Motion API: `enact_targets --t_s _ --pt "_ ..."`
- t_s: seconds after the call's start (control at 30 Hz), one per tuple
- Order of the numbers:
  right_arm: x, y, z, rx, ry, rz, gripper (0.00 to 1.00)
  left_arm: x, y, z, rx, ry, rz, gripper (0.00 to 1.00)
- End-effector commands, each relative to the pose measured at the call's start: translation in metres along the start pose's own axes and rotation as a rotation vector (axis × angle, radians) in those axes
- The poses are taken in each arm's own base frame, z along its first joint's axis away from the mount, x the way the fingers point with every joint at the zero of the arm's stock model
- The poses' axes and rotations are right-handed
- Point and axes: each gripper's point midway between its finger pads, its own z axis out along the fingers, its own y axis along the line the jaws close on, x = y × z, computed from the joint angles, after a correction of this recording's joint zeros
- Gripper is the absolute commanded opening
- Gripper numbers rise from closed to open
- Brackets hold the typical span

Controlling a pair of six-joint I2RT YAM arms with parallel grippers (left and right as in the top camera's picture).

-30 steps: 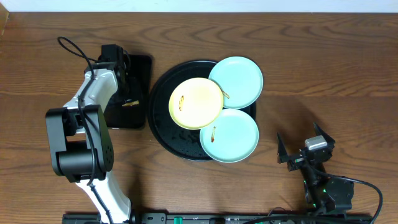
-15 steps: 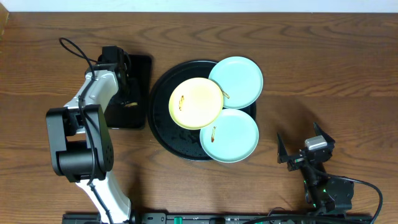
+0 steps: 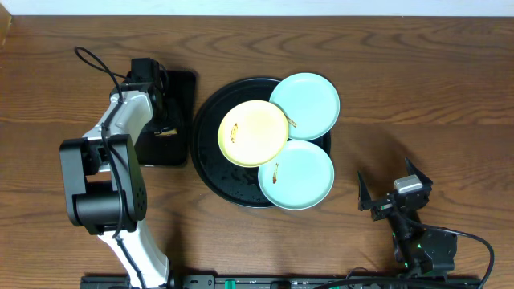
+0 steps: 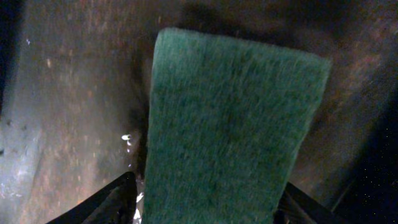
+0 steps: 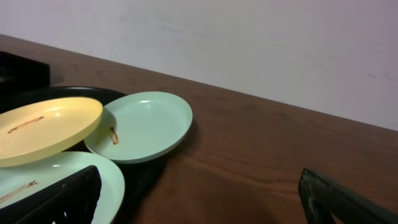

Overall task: Clean dirty plates on tray and stack at the side
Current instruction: 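Lower the left gripper and close it on the green sponge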

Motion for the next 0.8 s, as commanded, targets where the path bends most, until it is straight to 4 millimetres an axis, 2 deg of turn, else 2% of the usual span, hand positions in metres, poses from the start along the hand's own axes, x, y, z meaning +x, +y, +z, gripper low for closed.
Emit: enact_targets --t_s 0.0,0.27,0.67,0.77 --pt "0.002 -0.003 0.000 0.013 0.006 0.016 0.99 -0.004 0.002 0.008 -0.010 -0.015 0.004 0.67" --pt "0.002 -0.003 0.000 0.013 0.005 0.016 0.99 -0.028 -0.003 0.009 0.010 -0.116 -0.002 0.70" --pt "0.002 -0.003 0.000 0.013 0.005 0.016 0.99 -0.023 -0.003 0.018 0.012 -0.128 -0.003 0.70" --pt "0.002 -0.003 0.000 0.013 0.006 0.016 0.99 -0.025 -0.003 0.018 0.014 -0.135 -0.004 0.57"
